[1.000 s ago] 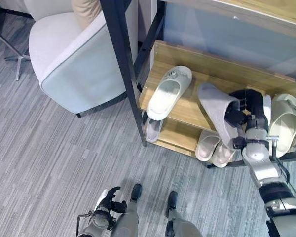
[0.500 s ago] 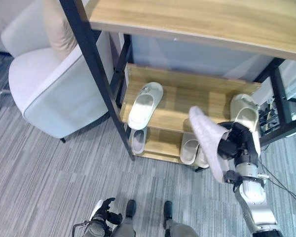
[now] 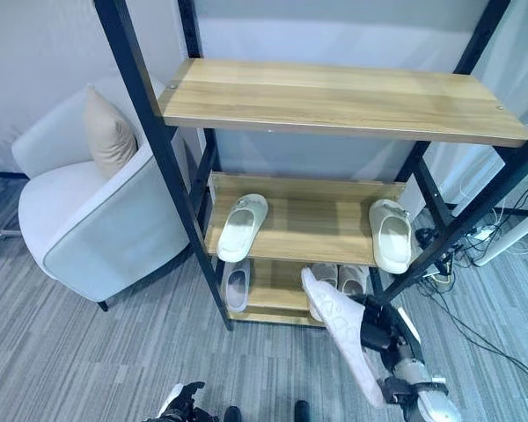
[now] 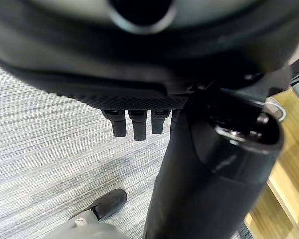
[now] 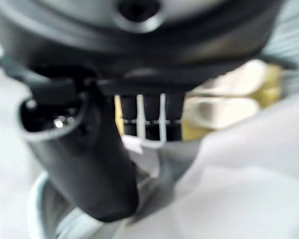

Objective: Arrange the slippers neatly on the shoe rack.

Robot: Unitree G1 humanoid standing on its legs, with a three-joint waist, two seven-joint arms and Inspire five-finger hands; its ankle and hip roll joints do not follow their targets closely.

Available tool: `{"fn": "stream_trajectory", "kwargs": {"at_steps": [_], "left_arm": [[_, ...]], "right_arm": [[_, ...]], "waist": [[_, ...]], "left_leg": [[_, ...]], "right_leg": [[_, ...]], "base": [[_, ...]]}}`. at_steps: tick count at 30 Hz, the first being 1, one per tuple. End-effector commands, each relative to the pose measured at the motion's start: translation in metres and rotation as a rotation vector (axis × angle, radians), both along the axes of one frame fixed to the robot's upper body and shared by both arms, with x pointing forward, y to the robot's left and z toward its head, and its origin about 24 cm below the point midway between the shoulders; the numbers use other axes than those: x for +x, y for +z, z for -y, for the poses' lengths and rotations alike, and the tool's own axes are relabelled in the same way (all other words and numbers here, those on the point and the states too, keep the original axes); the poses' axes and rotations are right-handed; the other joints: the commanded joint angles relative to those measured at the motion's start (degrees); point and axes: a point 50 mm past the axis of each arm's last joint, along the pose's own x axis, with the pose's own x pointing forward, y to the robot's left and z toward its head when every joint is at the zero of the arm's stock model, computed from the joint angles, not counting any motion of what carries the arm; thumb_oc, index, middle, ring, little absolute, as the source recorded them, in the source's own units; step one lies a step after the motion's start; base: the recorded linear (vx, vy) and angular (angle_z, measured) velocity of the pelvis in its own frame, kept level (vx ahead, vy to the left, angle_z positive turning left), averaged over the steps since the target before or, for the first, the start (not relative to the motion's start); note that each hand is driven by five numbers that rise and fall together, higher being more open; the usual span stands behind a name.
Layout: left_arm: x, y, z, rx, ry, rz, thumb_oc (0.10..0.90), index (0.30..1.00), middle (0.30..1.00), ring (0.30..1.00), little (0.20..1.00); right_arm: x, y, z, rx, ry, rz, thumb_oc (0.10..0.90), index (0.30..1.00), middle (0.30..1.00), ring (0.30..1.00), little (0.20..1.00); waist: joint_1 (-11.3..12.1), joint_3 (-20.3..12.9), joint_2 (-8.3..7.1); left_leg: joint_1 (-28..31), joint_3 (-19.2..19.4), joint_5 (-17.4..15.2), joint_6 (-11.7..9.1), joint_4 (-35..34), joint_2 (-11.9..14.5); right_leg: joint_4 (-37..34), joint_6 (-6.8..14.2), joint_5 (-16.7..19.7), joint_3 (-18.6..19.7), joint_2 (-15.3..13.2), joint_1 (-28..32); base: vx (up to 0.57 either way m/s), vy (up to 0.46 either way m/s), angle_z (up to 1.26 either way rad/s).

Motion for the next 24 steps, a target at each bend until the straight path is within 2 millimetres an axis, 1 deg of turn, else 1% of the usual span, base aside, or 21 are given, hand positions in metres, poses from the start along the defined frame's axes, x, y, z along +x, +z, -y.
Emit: {"fn": "stream_trajectory", "kwargs": {"at_steps": [1,3,4,5,6,7,8,11,12,13,14,17,18,19,20,21,22,23,24], "left_arm": [[0.005,-0.001,0.012,-0.034,0.012,0.025,0.8,0.9,0.9,0.9,0.9],[0.009,0.001,0.012,-0.043,0.033,0.053,0.8,0.9,0.9,0.9,0.9],[0.023,0.008,0.012,-0.094,0.101,0.14,0.8,0.9,0.9,0.9,0.9],[0.023,0.009,0.012,-0.094,0.102,0.14,0.8,0.9,0.9,0.9,0.9],[0.041,0.02,0.012,-0.129,0.146,0.255,0.8,0.9,0.9,0.9,0.9],[0.055,0.03,0.014,-0.163,0.141,0.334,0.8,0.9,0.9,0.9,0.9],[0.055,0.03,0.013,-0.162,0.141,0.334,0.8,0.9,0.9,0.9,0.9],[0.089,0.064,0.017,-0.203,0.08,0.549,0.8,0.9,0.9,0.9,0.9],[0.102,0.075,0.022,-0.217,0.049,0.619,0.8,0.9,0.9,0.9,0.9],[0.112,0.086,0.026,-0.219,0.007,0.674,0.8,0.9,0.9,0.9,0.9],[0.129,0.109,0.038,-0.254,-0.081,0.786,0.8,0.9,0.9,0.9,0.9],[0.147,0.138,0.049,-0.277,-0.138,0.927,0.8,0.9,0.9,0.9,0.9],[0.147,0.139,0.049,-0.276,-0.137,0.929,0.8,0.9,0.9,0.9,0.9],[0.159,0.156,0.053,-0.269,-0.122,1.027,0.8,0.9,0.9,0.9,0.9],[0.165,0.165,0.056,-0.27,-0.11,1.074,0.8,0.9,0.9,0.9,0.9],[0.172,0.175,0.058,-0.274,-0.078,1.125,0.8,0.9,0.9,0.9,0.9],[0.18,0.197,0.061,-0.312,-0.033,1.225,0.8,0.9,0.9,0.9,0.9],[0.18,0.197,0.061,-0.312,-0.032,1.225,0.8,0.9,0.9,0.9,0.9],[0.188,0.227,0.064,-0.356,0.015,1.355,0.8,0.9,0.9,0.9,0.9]], "right_arm": [[0.031,0.043,-0.004,0.112,-0.021,0.272,0.4,0.3,0.3,0.3,0.3],[0.032,0.04,-0.005,0.107,-0.025,0.261,0.4,0.3,0.3,0.3,0.3],[0.032,0.032,-0.006,0.1,-0.026,0.223,0.4,0.3,0.3,0.3,0.3],[0.032,0.032,-0.006,0.101,-0.026,0.223,0.4,0.3,0.3,0.3,0.3],[0.037,0.034,-0.008,0.044,0.012,0.223,0.4,0.3,0.3,0.3,0.3],[0.039,0.035,-0.009,0.014,0.038,0.225,0.4,0.3,0.3,0.3,0.3],[0.039,0.035,-0.009,0.015,0.038,0.225,0.4,0.3,0.3,0.3,0.3],[0.05,0.045,-0.014,-0.034,0.099,0.271,0.4,0.3,0.3,0.3,0.3],[0.059,0.052,-0.019,-0.072,0.136,0.299,0.4,0.3,0.3,0.3,0.3],[0.064,0.058,-0.024,-0.074,0.149,0.33,0.4,0.3,0.3,0.3,0.3],[0.074,0.076,-0.033,-0.082,0.19,0.419,0.4,0.3,0.3,0.3,0.3],[0.091,0.101,-0.048,-0.114,0.26,0.517,0.4,0.3,0.3,0.3,0.3],[0.092,0.101,-0.049,-0.114,0.26,0.519,0.4,0.3,0.3,0.3,0.3],[0.103,0.119,-0.057,-0.116,0.258,0.596,0.4,0.3,0.3,0.3,0.3],[0.108,0.129,-0.063,-0.104,0.254,0.637,0.4,0.3,0.3,0.3,0.3],[0.116,0.142,-0.069,-0.085,0.246,0.689,0.4,0.3,0.3,0.3,0.3],[0.12,0.167,-0.074,-0.043,0.259,0.783,0.4,0.3,0.3,0.3,0.3],[0.12,0.167,-0.074,-0.043,0.259,0.784,0.4,0.3,0.3,0.3,0.3],[0.125,0.197,-0.08,-0.047,0.271,0.899,0.4,0.3,0.3,0.3,0.3]], "waist": [[1.12,0.35,-0.72],[1.18,0.59,-0.9],[1.7,1.56,-1.43],[1.69,1.58,-1.45],[2.24,3.75,-2.04],[2.57,5.09,-2.39],[2.55,5.09,-2.4],[3.24,9.2,-2.94],[3.51,10.72,-3.0],[3.37,11.33,-2.9],[3.38,12.57,-2.51],[4.03,14.03,-1.98],[4.02,13.82,-1.99],[4.22,14.93,-1.98],[4.4,14.67,-1.76],[4.55,15.0,-1.53],[4.92,15.13,-1.09],[4.87,14.7,-1.02],[5.25,15.1,-0.69]], "left_leg": [[3.35,3.78,-8.63,0.68,2.37,-1.32],[3.12,3.76,-9.19,0.66,3.81,-1.37],[1.92,4.07,-10.75,0.43,8.55,-1.42],[1.79,4.07,-10.9,0.44,8.82,-1.42],[-0.12,4.06,-12.46,0.18,13.93,-1.48],[-1.32,4.25,-13.23,0.0,16.59,-1.4],[-1.53,4.23,-13.42,0.01,16.96,-1.38],[-7.39,3.84,-16.47,0.34,26.67,-0.47],[-9.65,3.57,-17.41,0.57,29.7,-0.2],[-11.4,3.59,-18.32,0.9,32.08,0.07],[-15.34,3.78,-20.64,1.69,37.35,0.7],[-22.34,4.0,-23.74,2.83,46.43,1.32],[-22.92,4.02,-23.98,2.83,46.95,1.35],[-28.63,4.46,-25.83,3.31,53.8,1.05],[-33.26,4.58,-27.57,3.47,58.64,1.24],[-37.28,4.69,-28.53,3.61,62.73,1.24],[-44.03,3.58,-32.29,4.15,70.27,1.71],[-44.81,3.5,-32.53,4.14,70.8,1.75],[-52.88,2.51,-34.44,4.81,78.88,1.65]], "right_leg": [[3.96,2.74,-10.02,0.95,-0.64,3.5],[4.48,2.66,-10.28,1.08,-0.67,3.55],[6.9,2.25,-11.33,1.11,-0.83,3.33],[7.02,2.25,-11.4,1.11,-0.83,3.27],[10.86,1.83,-12.84,0.97,-0.74,2.35],[13.16,1.72,-13.6,0.65,-0.68,1.57],[13.39,1.72,-13.73,0.64,-0.66,1.43],[23.21,1.08,-16.37,-0.17,-1.04,-3.92],[26.66,0.9,-17.14,-0.44,-1.32,-6.38],[29.32,0.71,-17.91,-0.28,-1.38,-8.39],[35.07,0.21,-20.11,-0.02,-1.52,-12.84],[44.48,-0.89,-23.86,0.81,-2.13,-20.65],[44.99,-0.89,-24.08,0.87,-2.12,-21.25],[51.11,-1.42,-25.92,0.99,-1.79,-27.27],[55.53,-1.67,-27.66,1.18,-1.34,-32.05],[58.91,-2.12,-28.63,1.43,-1.18,-35.93],[66.26,-2.89,-32.73,2.11,-0.58,-42.85],[66.72,-2.9,-32.94,2.07,-0.56,-43.6],[74.19,-3.69,-34.76,2.36,-0.36,-51.52]], "base": [[0.02,-0.009,-0.04],[0.0,0.0,0.0],[0.0,0.0,0.0],[-0.08,-0.041,-0.03],[-0.12,-0.047,-0.05],[-0.12,-0.047,-0.02],[-0.12,-0.033,0.0],[-0.2,-0.047,0.13],[-0.23,-0.035,0.16],[-0.26,-0.008,0.23],[-0.22,0.02,0.24],[-0.18,0.013,0.02],[-0.22,-0.011,-0.18],[-0.23,-0.008,-0.17],[-0.33,-0.009,-0.16],[-0.24,-0.03,-0.16],[-0.16,-0.03,-0.14],[-0.19,-0.069,-0.13],[-0.16,-0.065,0.04]]}}
